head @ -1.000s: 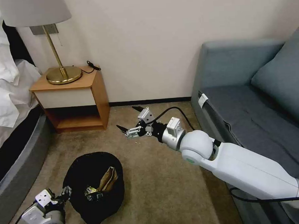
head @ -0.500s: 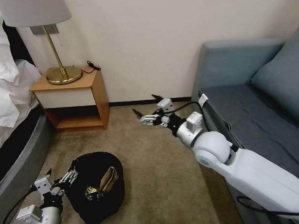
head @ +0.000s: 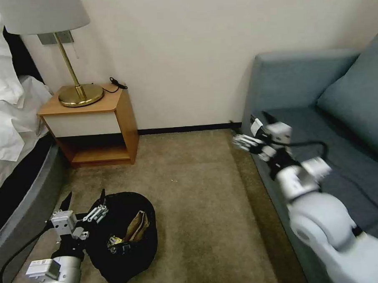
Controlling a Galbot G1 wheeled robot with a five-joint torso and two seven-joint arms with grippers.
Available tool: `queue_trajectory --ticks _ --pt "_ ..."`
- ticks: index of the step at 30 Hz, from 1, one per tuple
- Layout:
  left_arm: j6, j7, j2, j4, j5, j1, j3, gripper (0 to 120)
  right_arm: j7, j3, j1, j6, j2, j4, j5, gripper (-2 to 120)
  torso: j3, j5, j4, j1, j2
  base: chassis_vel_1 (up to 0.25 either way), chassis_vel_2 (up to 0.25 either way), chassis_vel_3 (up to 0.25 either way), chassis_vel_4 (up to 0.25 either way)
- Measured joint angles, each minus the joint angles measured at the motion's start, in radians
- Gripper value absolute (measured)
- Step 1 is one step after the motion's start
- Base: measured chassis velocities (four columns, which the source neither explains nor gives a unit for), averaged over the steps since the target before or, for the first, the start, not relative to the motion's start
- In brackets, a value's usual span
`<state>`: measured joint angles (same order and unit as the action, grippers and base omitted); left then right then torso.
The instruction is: Pick up the trash bin, then pick up the garbage on the floor and place it into the trash bin.
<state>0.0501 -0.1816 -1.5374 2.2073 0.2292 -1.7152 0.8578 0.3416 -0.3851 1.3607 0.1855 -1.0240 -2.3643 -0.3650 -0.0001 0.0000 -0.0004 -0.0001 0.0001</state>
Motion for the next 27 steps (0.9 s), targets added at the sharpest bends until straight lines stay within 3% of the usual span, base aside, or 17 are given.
queue_trajectory --ticks 2,3,7,15,27 --pt "0.01 0.005 0.002 0.0 -0.013 0.003 -0.002 100 0.002 -0.018 0.094 -0.029 -0.113 -0.025 0.123 100 0.0 -0.0002 0.0003 0.0 0.0 0.0 0.0 0.0 0.0" --pt "0.01 0.005 0.002 0.0 -0.013 0.003 -0.002 100 0.002 -0.018 0.094 -0.029 -0.113 -0.025 0.123 100 0.0 -0.0002 0.0003 0.0 0.0 0.0 0.0 0.0 0.0" --pt "0.021 0.016 -0.001 -0.002 -0.023 0.006 -0.009 100 -0.008 -0.004 0.18 -0.069 -0.236 -0.044 0.248 100 0.0 -0.0003 0.0003 0.0 0.0 0.0 0.0 0.0 0.0" --pt "0.025 0.049 -0.004 0.01 -0.044 -0.004 -0.013 100 -0.003 0.023 0.218 -0.084 -0.323 -0.046 0.336 100 0.0 -0.0002 0.0004 0.0 0.0 0.0 0.0 0.0 0.0" --pt "0.035 0.051 0.004 0.006 -0.056 -0.014 -0.027 100 -0.004 0.025 0.233 -0.1 -0.353 -0.023 0.354 100 0.0 -0.0001 0.0005 0.0 0.0 0.0 0.0 0.0 0.0"
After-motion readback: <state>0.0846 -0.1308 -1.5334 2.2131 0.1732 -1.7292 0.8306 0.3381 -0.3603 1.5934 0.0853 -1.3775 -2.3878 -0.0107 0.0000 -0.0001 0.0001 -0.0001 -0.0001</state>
